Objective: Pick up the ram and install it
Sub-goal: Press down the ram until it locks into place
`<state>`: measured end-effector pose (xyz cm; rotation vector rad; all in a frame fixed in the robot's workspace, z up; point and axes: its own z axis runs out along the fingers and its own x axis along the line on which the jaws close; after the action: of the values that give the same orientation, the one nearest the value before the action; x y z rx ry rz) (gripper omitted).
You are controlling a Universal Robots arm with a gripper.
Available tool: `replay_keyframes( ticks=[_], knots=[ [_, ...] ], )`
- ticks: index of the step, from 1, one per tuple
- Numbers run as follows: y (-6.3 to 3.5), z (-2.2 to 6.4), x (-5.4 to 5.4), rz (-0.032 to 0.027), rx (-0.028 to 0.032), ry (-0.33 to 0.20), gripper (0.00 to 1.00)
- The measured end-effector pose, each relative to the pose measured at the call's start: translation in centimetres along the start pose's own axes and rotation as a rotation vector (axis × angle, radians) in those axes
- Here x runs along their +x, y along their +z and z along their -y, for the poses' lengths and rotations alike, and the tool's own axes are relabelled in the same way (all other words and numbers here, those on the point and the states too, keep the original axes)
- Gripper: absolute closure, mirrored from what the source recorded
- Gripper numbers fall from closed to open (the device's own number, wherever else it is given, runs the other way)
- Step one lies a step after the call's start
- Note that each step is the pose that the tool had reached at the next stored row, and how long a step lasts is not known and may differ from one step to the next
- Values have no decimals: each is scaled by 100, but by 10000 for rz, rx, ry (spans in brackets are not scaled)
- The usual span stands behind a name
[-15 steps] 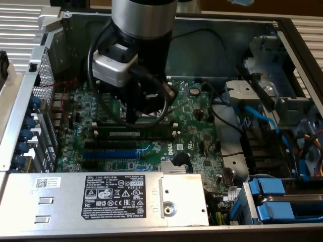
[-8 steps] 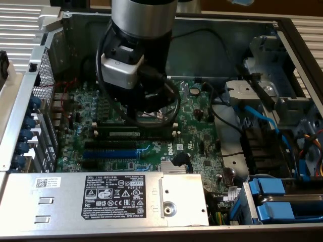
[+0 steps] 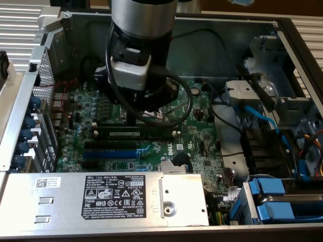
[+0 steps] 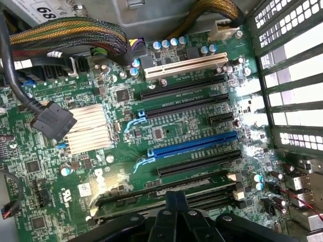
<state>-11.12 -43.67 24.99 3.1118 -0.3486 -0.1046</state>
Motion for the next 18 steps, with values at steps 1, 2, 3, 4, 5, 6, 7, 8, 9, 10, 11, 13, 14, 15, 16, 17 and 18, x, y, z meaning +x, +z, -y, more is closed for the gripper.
replay_keyframes(
  ticks=[1,2,3,4,5,6,7,8,9,10,11,13,14,15,16,17,18],
  knots=[
    [0,0,0,-2,-10,-179,89],
    [0,0,0,-5,-19,-359,89],
    [0,0,0,-7,-28,-539,89],
    [0,0,0,-9,-37,-718,89],
    [0,0,0,-11,-45,-901,89],
    [0,0,0,-13,-52,-1066,89],
    [0,0,0,-15,-59,-1228,89],
    [0,0,0,-17,-64,-1385,89],
    [0,0,0,-18,-68,-1484,89],
    [0,0,0,-18,-70,-1516,89],
    [0,0,0,-18,-71,-1526,89],
    [0,0,0,-18,-71,-1527,89],
    [0,0,0,-18,-70,-1527,89],
    [0,0,0,-18,-71,-1527,89],
    [0,0,0,-18,-71,-1527,89],
    [0,0,0,-18,-70,-1527,89],
    [0,0,0,-19,-70,-1527,89]
  ],
)
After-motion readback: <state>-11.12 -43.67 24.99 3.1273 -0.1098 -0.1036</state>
